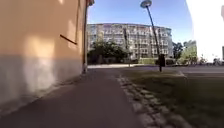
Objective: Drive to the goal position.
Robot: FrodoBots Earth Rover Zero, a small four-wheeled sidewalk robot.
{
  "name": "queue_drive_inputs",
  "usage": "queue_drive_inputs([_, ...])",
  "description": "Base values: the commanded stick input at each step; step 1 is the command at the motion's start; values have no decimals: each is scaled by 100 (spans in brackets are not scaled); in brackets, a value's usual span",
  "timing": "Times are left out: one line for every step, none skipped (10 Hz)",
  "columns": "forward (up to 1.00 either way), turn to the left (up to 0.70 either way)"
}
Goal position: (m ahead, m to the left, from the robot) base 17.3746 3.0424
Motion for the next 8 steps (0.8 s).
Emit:
queue_drive_inputs([70,0])
queue_drive_inputs([70,0])
queue_drive_inputs([70,0])
queue_drive_inputs([70,2])
queue_drive_inputs([70,2])
queue_drive_inputs([70,2])
queue_drive_inputs([70,2])
queue_drive_inputs([70,0])
